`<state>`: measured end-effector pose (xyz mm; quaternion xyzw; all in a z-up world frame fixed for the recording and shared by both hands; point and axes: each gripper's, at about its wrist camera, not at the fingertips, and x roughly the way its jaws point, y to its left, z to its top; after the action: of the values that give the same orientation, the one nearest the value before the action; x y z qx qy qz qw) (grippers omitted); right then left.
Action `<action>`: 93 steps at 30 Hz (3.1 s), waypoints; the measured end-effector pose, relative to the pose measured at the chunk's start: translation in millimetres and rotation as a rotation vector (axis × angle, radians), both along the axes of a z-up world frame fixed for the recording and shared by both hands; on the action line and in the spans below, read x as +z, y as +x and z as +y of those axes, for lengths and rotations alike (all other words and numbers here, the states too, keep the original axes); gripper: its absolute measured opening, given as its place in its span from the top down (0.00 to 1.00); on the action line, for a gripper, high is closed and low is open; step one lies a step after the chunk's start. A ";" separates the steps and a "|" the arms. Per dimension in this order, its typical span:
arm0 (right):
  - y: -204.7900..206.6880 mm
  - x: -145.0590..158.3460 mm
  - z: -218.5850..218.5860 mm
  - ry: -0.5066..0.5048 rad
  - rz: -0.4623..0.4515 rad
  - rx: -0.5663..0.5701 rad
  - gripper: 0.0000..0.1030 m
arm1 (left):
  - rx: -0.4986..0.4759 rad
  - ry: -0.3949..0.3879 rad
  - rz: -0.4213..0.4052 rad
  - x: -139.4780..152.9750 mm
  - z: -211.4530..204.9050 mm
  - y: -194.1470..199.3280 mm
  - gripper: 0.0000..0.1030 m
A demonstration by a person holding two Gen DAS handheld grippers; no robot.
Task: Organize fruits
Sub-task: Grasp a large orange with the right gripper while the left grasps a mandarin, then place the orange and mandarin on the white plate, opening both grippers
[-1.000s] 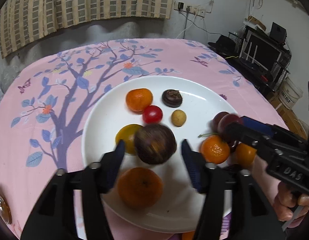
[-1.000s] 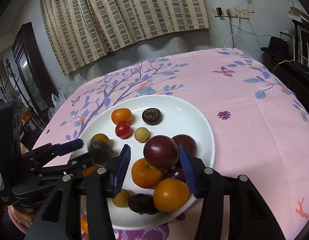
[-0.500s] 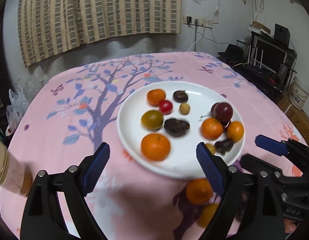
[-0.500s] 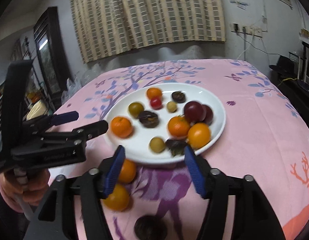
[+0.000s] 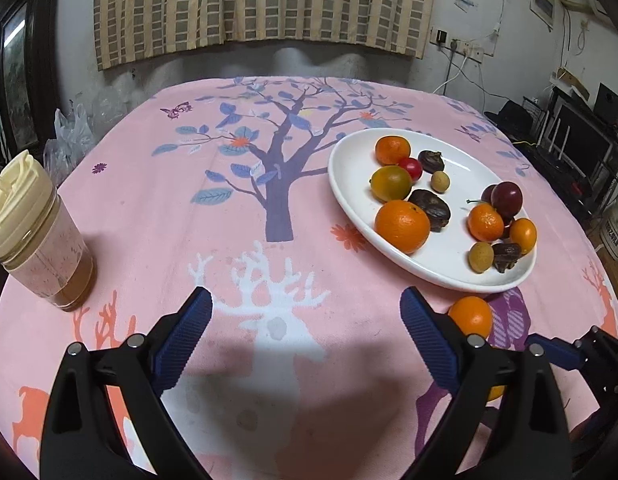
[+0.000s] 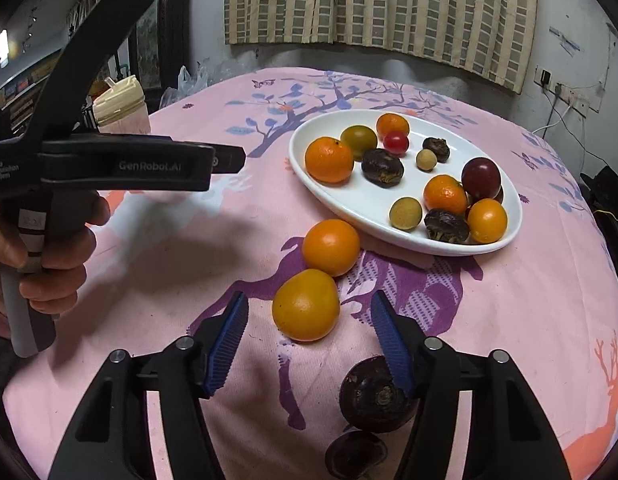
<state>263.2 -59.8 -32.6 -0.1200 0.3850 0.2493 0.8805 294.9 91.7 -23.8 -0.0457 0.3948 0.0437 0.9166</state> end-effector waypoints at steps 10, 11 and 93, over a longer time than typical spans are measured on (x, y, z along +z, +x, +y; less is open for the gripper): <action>3.5 -11.5 9.9 -0.063 0.001 0.017 0.47 | -0.012 0.024 0.007 -1.9 -8.2 2.3 0.10; 4.0 -13.0 10.2 -0.067 0.006 0.016 0.49 | -0.011 0.022 0.010 -2.3 -7.3 2.8 0.10; 83.7 49.6 -46.5 0.263 -0.140 -0.286 0.45 | -0.078 -0.003 -0.132 32.9 -58.9 70.2 0.16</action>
<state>347.0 -106.3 17.0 0.0346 0.3000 0.1608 0.9397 365.1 32.7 9.1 -0.0343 0.3351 0.0041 0.9415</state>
